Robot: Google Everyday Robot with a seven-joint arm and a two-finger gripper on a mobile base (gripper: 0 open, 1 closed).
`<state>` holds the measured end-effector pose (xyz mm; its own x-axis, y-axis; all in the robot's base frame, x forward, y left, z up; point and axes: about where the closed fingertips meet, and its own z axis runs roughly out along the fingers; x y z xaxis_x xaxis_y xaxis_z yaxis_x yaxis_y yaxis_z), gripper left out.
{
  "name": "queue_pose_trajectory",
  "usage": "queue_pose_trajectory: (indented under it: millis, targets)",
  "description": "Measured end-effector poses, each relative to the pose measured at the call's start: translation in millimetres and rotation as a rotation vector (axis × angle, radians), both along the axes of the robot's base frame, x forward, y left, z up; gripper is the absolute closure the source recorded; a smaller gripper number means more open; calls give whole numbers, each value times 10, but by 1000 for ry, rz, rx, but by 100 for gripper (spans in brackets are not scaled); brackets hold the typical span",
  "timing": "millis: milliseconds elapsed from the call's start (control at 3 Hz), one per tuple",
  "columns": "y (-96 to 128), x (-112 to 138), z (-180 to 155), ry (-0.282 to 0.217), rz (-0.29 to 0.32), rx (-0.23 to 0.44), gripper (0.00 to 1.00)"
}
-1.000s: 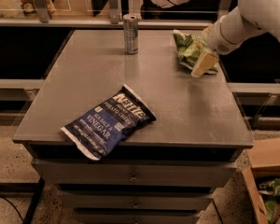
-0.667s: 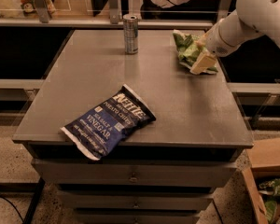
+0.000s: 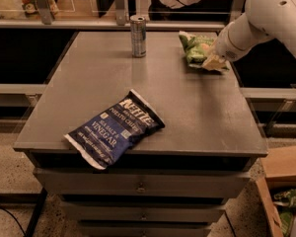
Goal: Pick green jalapeno chip bag
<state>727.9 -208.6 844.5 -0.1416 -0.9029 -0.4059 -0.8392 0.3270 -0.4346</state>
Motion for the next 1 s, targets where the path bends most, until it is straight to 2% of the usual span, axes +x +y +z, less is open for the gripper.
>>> queue_pose_trajectory:
  millis: [333,667,1000]
  targets:
    - [33,-49,45,18,4,2,99]
    - [32,-146,263,19,23,58,100]
    - [99,-321,707,-14,64,107,100]
